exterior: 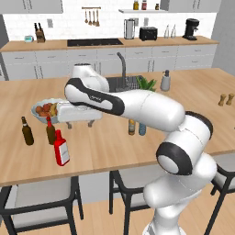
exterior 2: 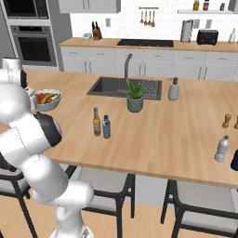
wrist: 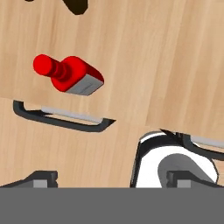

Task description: Move the plastic bottles in the middle to the plastics group, and the glass bottles in the middle to the glass group.

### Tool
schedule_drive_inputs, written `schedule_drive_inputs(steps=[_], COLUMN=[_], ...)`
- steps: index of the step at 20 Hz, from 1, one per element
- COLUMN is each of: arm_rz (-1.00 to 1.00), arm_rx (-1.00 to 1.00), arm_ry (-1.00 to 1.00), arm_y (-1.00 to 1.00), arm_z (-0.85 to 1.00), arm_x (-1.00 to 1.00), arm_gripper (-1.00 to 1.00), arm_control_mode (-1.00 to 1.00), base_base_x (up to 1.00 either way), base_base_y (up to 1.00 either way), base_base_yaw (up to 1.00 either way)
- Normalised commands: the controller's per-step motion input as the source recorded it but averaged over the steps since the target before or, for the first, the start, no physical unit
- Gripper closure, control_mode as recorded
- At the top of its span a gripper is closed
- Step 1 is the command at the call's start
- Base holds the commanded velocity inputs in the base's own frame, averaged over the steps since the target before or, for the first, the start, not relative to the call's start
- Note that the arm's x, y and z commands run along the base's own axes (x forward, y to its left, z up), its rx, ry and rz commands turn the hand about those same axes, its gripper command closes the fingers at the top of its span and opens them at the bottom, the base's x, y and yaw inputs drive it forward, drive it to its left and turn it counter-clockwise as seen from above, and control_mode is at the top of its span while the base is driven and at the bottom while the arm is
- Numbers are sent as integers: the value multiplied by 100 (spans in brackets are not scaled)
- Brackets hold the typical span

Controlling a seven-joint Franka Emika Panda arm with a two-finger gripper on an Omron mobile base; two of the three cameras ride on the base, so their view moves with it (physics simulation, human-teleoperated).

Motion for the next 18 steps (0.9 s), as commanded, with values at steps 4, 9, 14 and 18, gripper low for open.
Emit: schedule_drive_inputs(steps=[4, 9, 14, 18], arm_rz=[-3, -8, -9, -1], arm_rx=[0, 0, 0, 0], arm_ry=[0, 0, 0, 0], arm_y=[-45, -29, -40, -76], arm_z=[1, 7, 0, 0], arm_x=[1, 8, 9, 1], arm_gripper=[-100, -100, -100, -100], arm_control_mode=[-100, -100, -100, -100], base_base_x=[0, 0, 0, 0], base_base_y=[0, 0, 0, 0], base_base_yaw=[0, 0, 0, 0])
